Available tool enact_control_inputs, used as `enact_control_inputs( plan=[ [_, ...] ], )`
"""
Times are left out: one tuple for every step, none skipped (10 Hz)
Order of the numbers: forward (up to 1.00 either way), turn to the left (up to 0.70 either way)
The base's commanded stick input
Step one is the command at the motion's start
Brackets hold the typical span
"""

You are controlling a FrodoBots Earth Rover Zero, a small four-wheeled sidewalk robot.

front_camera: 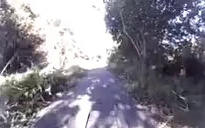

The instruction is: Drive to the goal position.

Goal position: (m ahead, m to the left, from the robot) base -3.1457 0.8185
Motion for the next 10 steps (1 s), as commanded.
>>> enact_control_inputs(
  plan=[
    [1.00,0.01],
    [1.00,0.01],
    [1.00,0.01],
    [1.00,0.01],
    [1.00,0.01],
    [1.00,0.01],
    [1.00,0.01],
    [1.00,0.01],
    [1.00,0.01],
    [1.00,0.01]
  ],
)
